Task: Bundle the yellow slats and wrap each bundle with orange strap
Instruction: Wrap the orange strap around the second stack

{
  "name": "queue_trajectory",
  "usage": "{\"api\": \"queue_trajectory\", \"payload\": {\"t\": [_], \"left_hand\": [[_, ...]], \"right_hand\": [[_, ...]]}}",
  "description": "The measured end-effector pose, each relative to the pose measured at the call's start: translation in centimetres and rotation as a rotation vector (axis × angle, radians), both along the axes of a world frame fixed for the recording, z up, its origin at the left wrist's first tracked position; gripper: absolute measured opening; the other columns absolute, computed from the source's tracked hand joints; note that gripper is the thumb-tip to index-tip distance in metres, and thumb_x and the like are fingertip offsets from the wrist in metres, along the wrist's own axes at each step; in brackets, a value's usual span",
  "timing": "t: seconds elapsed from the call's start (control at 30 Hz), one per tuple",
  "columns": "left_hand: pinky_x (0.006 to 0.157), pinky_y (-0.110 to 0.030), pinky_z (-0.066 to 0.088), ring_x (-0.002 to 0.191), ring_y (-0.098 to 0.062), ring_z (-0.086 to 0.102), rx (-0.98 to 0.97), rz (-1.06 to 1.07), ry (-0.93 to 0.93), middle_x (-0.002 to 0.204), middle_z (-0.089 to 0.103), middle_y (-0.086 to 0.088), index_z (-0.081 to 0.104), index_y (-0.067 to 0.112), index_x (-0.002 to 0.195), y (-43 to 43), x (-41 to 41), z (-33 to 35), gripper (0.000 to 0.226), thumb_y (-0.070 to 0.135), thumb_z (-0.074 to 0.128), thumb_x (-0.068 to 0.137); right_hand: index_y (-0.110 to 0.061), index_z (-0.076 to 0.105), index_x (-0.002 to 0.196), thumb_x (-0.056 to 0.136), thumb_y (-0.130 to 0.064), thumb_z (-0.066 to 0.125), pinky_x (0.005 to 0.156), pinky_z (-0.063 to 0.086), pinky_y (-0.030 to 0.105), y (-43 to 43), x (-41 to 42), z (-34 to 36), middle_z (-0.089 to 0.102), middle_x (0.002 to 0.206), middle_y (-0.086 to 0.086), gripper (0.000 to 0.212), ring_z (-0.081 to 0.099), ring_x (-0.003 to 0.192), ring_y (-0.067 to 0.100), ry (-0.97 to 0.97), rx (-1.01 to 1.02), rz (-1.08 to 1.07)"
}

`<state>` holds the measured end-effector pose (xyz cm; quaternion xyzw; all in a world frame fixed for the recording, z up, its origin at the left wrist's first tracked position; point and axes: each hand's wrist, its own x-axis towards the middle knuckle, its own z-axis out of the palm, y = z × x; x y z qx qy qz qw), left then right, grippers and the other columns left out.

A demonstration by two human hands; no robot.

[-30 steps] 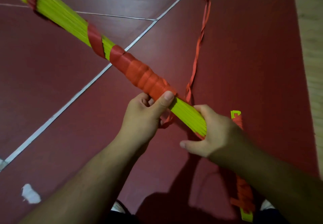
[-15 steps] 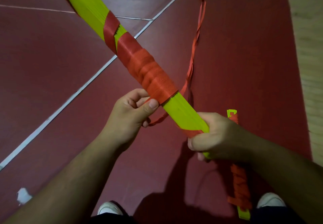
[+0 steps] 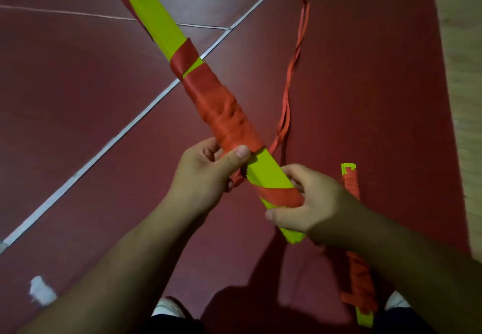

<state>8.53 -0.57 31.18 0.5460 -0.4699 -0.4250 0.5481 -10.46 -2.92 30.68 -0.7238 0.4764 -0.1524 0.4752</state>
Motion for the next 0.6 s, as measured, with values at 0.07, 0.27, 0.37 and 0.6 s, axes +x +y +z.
{"api": "queue_trajectory", "payload": {"t": [0.07,0.27,0.37,0.6], "left_hand": [[0.044,-0.020,0.036,0.049,-0.007,0.041,0.004,0.054,0.044,0.069,0.049,-0.013,0.064,-0.008,0.093,0.3,-1.6,0.2,0.034,0.024,0.073,0.084],[0.047,-0.017,0.036,0.047,-0.004,0.039,-0.006,-0.042,0.061,0.063,0.051,0.001,0.069,0.013,0.089,0.4,-1.0,0.5,0.019,0.031,0.070,0.087],[0.051,-0.021,0.035,0.043,-0.003,0.036,0.047,-0.157,0.085,0.050,0.047,0.011,0.066,0.016,0.087,0.2,0.2,-0.5,0.022,0.038,0.070,0.086],[0.056,-0.020,0.043,0.040,-0.002,0.040,-0.006,-0.343,0.307,0.102,0.059,-0.021,0.058,-0.001,0.122,0.3,1.3,-0.5,0.086,0.056,0.086,0.064]], "right_hand": [[-0.029,0.049,0.090,0.065,-0.046,0.085,0.062,0.036,0.025,0.7,0.7,-0.6,0.060,0.075,-0.010,0.047,0.056,0.072,0.012,0.194,-0.220,-0.137],[-0.022,0.058,0.074,0.061,-0.031,0.075,0.050,0.039,0.014,-0.2,0.2,-0.5,0.060,0.062,-0.004,0.024,0.055,0.058,0.005,0.064,-0.300,-0.206],[-0.019,0.058,0.069,0.061,-0.023,0.077,0.046,0.035,0.014,-0.2,0.2,0.0,0.056,0.053,-0.008,0.021,0.047,0.047,0.004,-0.007,-0.165,-0.147],[-0.004,0.055,0.086,0.055,-0.018,0.072,0.049,0.043,0.032,0.4,-0.2,0.9,0.050,0.060,0.011,0.038,0.048,0.045,0.021,-0.382,0.426,0.098]]}}
